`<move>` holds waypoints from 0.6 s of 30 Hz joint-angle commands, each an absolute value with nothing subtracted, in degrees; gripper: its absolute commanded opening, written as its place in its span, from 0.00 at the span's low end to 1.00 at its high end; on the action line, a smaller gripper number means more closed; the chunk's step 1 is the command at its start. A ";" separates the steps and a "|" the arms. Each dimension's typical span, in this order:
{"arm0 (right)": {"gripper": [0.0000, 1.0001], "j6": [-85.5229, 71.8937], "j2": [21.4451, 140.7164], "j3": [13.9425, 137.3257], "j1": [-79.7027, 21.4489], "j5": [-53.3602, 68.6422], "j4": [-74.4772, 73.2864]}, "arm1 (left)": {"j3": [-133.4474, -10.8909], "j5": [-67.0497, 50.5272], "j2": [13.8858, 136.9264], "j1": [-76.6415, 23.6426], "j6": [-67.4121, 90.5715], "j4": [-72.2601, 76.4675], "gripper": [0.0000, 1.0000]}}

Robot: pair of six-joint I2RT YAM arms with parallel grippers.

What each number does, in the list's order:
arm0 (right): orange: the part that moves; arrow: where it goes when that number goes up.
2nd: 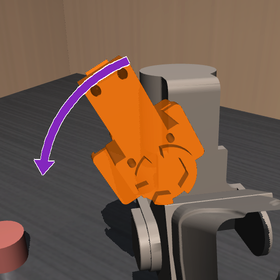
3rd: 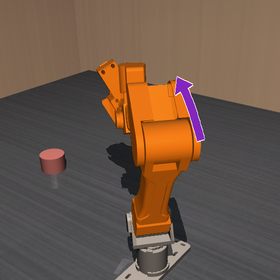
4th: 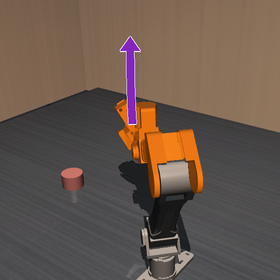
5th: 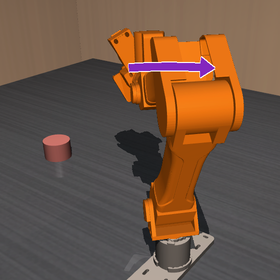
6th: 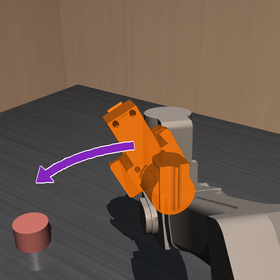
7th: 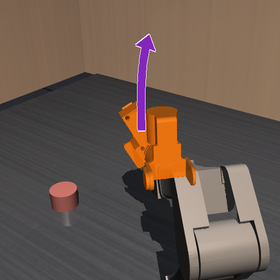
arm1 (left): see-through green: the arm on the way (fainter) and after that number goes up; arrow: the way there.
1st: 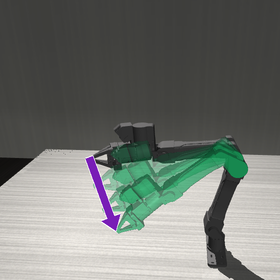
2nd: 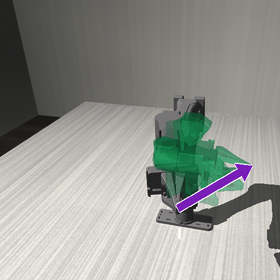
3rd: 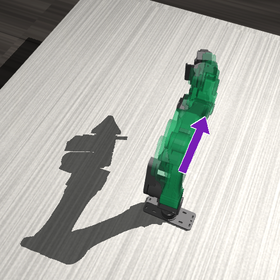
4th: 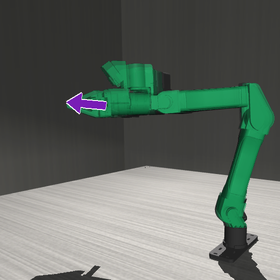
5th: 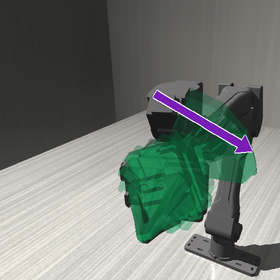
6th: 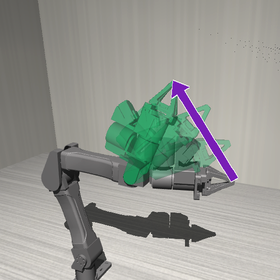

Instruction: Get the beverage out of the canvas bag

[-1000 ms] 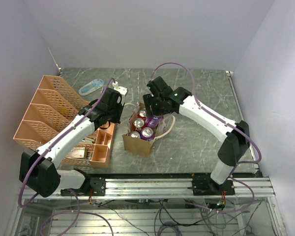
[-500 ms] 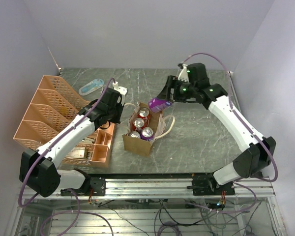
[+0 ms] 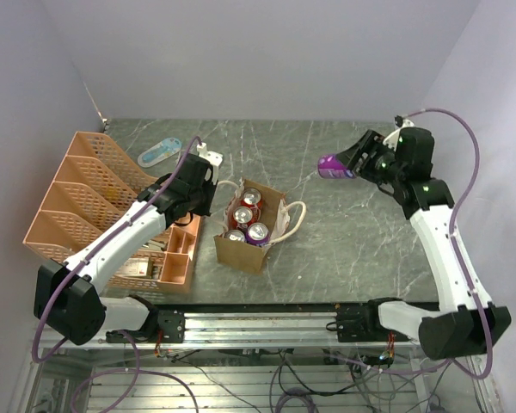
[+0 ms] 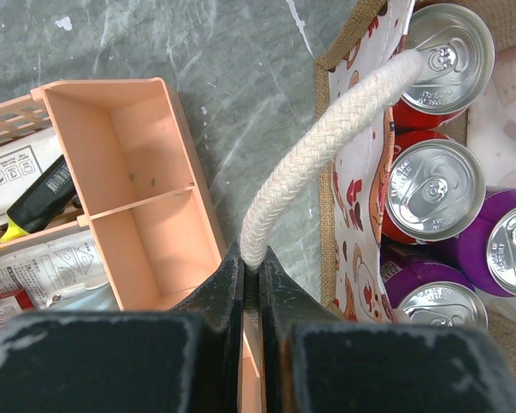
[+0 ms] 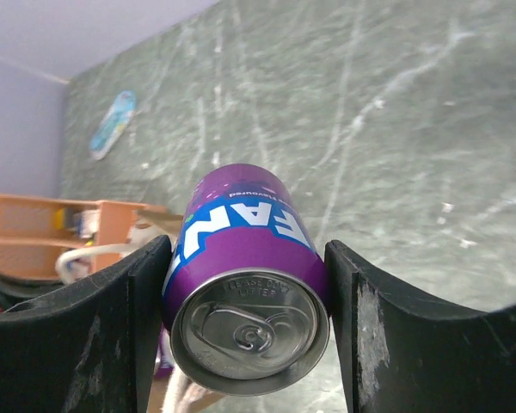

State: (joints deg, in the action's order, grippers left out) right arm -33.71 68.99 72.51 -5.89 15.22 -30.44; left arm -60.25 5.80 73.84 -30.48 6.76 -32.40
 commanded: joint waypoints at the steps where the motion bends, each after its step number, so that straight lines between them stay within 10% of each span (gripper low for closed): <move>1: 0.12 -31.09 65.45 66.99 -6.06 0.69 -29.65 | -60.45 4.41 73.82 -30.59 6.23 -32.52 0.07; 18: 0.00 -36.24 78.94 65.25 -5.84 -19.90 -36.94 | -60.39 4.39 74.42 -30.59 6.21 -32.70 0.07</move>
State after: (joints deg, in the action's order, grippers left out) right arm -31.88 74.43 58.43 -6.04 -14.04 -36.77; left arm -60.25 5.80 73.84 -30.48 6.76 -32.42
